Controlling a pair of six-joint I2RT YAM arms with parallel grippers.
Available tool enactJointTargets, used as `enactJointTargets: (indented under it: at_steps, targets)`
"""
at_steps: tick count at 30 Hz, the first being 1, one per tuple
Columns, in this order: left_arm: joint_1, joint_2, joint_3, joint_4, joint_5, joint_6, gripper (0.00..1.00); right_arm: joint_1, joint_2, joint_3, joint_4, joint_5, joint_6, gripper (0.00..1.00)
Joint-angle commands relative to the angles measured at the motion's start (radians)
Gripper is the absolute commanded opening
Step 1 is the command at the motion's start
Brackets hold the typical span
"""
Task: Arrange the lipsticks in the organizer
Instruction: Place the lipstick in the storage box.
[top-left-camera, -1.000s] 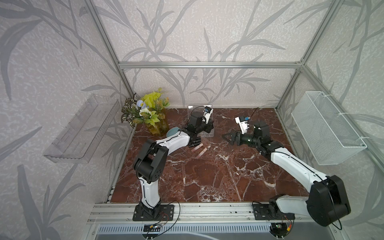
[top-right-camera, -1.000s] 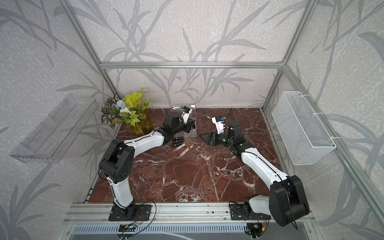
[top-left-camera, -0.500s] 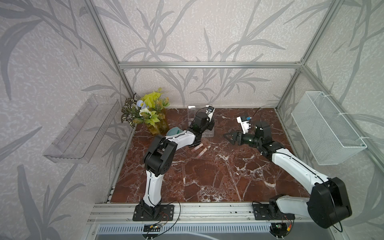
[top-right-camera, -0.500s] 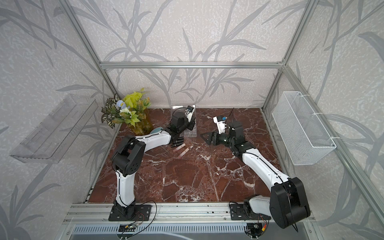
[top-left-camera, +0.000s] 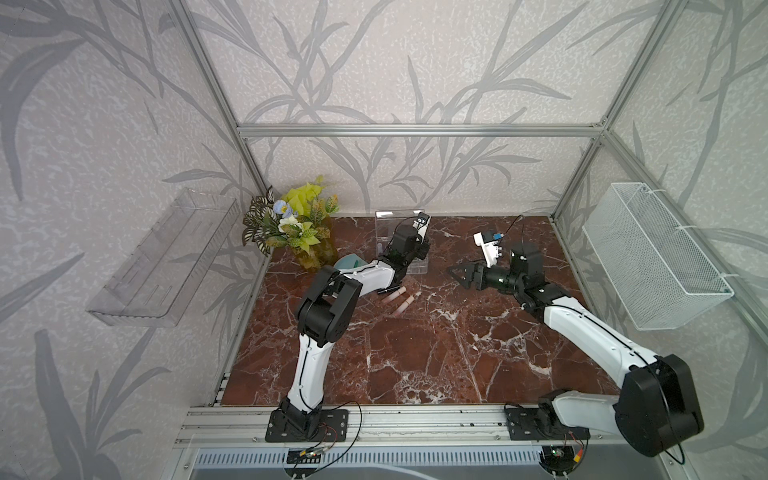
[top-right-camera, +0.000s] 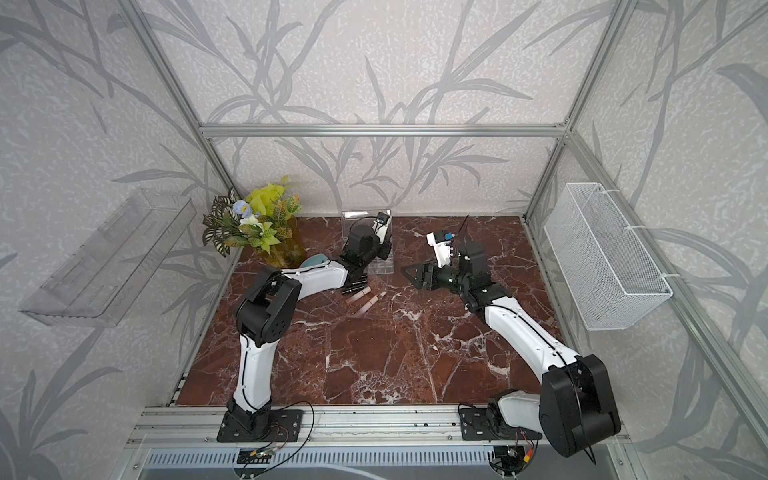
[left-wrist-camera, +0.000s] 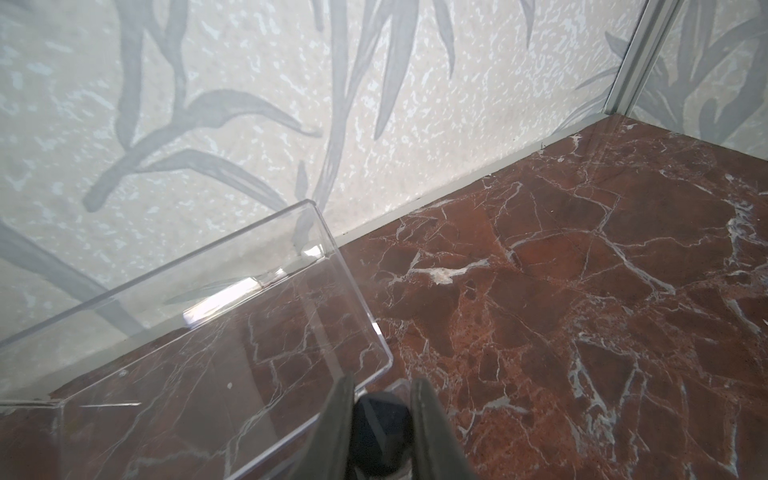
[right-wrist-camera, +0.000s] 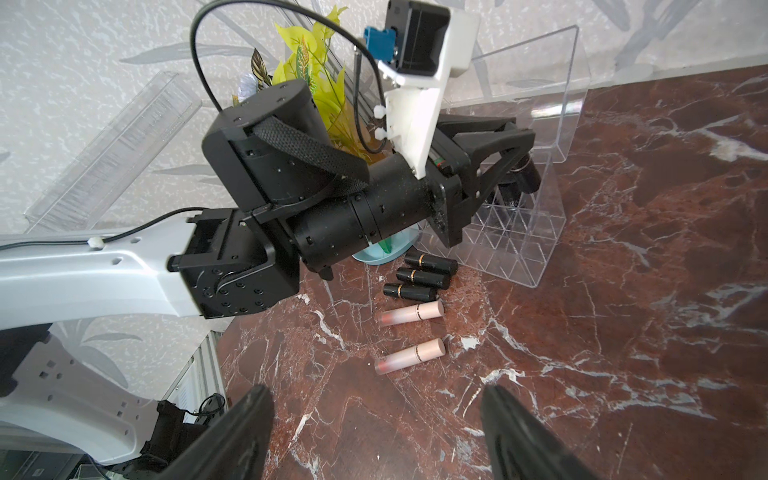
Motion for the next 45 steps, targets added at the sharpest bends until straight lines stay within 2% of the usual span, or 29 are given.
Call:
enactJointTargets:
  at_steps: [1, 12, 30, 41, 43, 45]
  targets:
    - [-0.005, 0.03, 0.036, 0.014, -0.021, 0.018, 0.06, -0.004, -0.011, -0.008, 0.024, -0.016, 0.007, 0.82]
    - [-0.005, 0.069, 0.055, -0.006, -0.04, 0.022, 0.07, -0.004, -0.008, -0.003, 0.019, -0.025, 0.004, 0.81]
    - [-0.01, 0.003, -0.046, 0.02, -0.048, 0.001, 0.07, -0.004, 0.01, 0.01, 0.008, -0.042, 0.005, 0.8]
    - [-0.011, -0.007, -0.057, 0.021, -0.052, -0.001, 0.07, -0.004, 0.023, 0.015, 0.01, -0.05, 0.01, 0.8]
    - [-0.011, -0.006, -0.057, 0.024, -0.052, -0.001, 0.11, -0.004, 0.026, 0.015, 0.011, -0.052, 0.009, 0.8]
    - [-0.011, -0.005, -0.057, 0.028, -0.054, 0.0, 0.28, -0.004, 0.029, 0.015, 0.013, -0.055, 0.011, 0.8]
